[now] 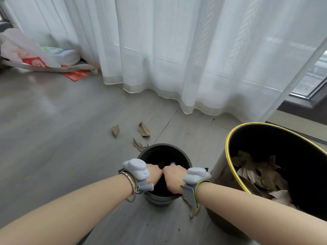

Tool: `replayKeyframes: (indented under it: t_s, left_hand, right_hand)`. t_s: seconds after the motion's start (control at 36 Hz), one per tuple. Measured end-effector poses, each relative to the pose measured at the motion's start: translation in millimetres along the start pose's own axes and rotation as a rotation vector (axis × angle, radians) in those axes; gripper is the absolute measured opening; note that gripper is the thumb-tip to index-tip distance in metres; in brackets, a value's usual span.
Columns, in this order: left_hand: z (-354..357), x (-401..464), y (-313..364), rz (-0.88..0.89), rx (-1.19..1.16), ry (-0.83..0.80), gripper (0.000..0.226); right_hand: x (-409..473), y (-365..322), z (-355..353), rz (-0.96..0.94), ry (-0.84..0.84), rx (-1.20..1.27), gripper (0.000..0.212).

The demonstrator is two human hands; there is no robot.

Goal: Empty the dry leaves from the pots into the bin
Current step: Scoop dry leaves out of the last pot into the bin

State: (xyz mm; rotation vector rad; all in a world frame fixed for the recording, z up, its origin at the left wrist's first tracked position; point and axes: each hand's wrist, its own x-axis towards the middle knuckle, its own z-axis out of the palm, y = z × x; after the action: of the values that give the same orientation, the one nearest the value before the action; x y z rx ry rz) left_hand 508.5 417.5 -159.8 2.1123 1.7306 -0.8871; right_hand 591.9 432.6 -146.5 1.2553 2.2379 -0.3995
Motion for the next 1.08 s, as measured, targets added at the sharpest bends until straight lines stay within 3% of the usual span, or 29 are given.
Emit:
replayKeyframes:
  t_s: [0.36,0.61,0.89,1.08]
  left_hand:
    - [-6.4,-3.1,-21.4,0.026,-0.353,0.12,0.025]
    - [-31.2,-28.2,-48.8,0.061,-0.538,0.3,0.021]
    - [-61.2,-64.0,-61.6,0.119,-0.856,0.337,0.012]
    - [-92.6,-78.3,-53.4,0.176,-0.921,0.418,0.011]
  right_hand:
    - [-9.2,2.8,-20.9,0.024,0.192,0.313,0.029]
    - [-22.8,18.1,-52.7,-0.027,0.182,0.458,0.034]
    - [-49.4,38.3,-88.5,-0.091,0.177,0.727,0.034]
    - [-77.2,58.5,-113.2,-0.129,0.192,0.819,0.032]
